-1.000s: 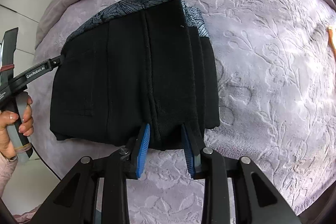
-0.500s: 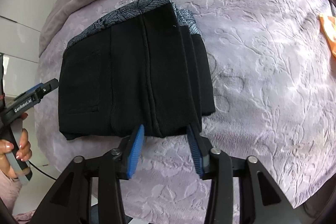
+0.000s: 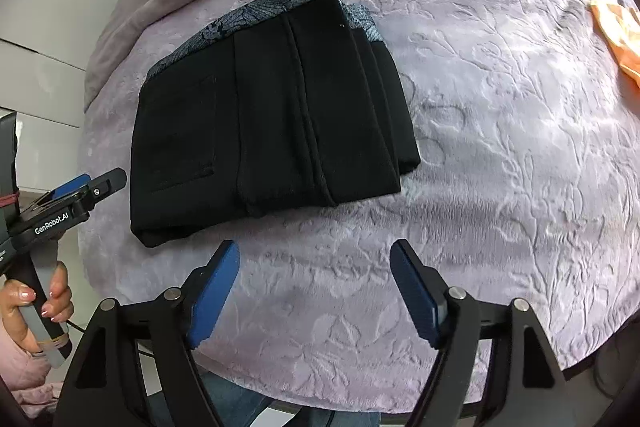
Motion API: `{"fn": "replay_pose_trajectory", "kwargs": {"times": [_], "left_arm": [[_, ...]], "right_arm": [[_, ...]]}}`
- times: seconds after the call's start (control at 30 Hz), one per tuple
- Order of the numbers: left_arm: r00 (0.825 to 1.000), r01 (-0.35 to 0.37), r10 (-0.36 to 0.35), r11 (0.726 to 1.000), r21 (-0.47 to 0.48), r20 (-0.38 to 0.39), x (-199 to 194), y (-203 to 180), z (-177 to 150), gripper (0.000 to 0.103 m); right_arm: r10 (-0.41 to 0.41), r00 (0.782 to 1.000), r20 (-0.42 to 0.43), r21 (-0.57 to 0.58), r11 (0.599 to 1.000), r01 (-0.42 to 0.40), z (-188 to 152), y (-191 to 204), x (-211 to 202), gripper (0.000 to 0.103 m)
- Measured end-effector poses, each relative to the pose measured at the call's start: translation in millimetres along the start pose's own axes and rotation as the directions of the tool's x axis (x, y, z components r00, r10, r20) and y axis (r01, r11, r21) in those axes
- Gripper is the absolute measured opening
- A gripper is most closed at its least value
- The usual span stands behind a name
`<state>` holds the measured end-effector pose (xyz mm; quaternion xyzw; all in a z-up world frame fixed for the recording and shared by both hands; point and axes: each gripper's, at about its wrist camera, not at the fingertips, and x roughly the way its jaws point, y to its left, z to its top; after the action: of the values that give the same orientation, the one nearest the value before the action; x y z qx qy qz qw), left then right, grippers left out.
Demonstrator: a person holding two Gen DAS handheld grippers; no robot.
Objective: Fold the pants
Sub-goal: 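Move both open grippers back over the folded trousers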
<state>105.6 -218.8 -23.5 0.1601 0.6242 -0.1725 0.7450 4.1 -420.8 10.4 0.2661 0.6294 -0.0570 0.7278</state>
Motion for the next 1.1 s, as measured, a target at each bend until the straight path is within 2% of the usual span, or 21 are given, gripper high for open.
{"fn": "replay_pose_trajectory", "kwargs": {"times": [0.37,0.53,0.8,1.1], "left_arm": [[0.996,0.074,-0.072,0.997,0.028,-0.053,-6,-2,-23,0.103],[0.997,0.042,-0.040,0.998,0.039,-0.060,-10,-2,-23,0.103],[0.999,-0.004,0.005,1.000,0.011,-0.050,-22,-4,-11,0.103],[0.999,-0.020,0.019,0.999,-0.025,-0.048,-37,-35,-10,0.103]], "right_arm": [[0.014,1.000,-0.022,0.058,0.998,-0.013,-25,1,-2,0.083],[0.030,1.000,-0.003,0.084,0.996,-0.030,-22,-5,-5,0.083],[0.080,0.995,0.056,0.137,0.987,-0.087,-6,-38,-20,0.083],[0.133,0.990,0.054,0.089,0.987,-0.137,9,-52,-32,0.083]]}}
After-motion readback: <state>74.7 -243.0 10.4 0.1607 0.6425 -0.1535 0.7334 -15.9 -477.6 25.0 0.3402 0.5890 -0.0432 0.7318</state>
